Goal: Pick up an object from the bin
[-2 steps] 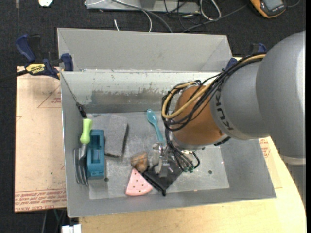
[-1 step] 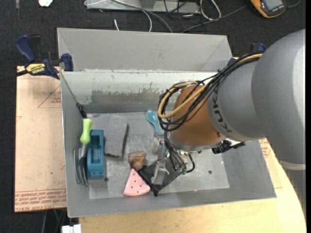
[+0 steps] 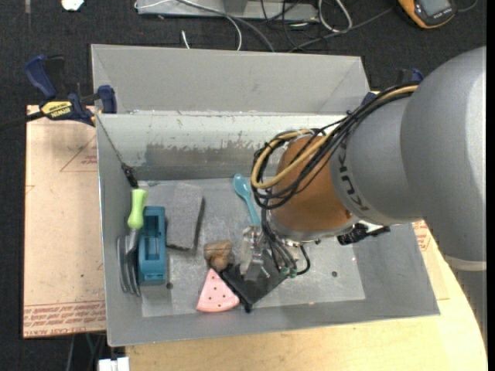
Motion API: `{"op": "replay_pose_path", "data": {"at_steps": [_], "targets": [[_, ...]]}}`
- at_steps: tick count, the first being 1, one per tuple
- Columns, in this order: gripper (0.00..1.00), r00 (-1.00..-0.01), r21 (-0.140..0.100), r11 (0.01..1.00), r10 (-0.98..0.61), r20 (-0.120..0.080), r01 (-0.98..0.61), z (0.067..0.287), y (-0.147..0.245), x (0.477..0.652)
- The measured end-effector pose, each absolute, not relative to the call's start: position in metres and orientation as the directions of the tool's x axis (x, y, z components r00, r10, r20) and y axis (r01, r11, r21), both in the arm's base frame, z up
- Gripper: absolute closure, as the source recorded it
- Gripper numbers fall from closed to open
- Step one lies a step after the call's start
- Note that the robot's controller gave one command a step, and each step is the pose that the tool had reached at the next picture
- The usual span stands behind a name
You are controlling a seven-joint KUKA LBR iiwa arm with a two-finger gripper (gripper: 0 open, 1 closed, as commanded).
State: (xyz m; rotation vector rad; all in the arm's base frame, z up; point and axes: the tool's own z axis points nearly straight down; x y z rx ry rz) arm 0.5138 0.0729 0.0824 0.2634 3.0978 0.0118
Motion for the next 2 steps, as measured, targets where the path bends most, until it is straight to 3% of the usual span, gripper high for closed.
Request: {"op": "replay_pose_path", "data": {"at_steps": [1,2], "targets": [[1.00,-0.985,0.010,0.986,0.169,-0.032,0.169,0.082,0.073,0.514],[0.00,-0.956,0.016,0.956,0.293,-0.030,0.293,0.069,0.111,0.501]]}}
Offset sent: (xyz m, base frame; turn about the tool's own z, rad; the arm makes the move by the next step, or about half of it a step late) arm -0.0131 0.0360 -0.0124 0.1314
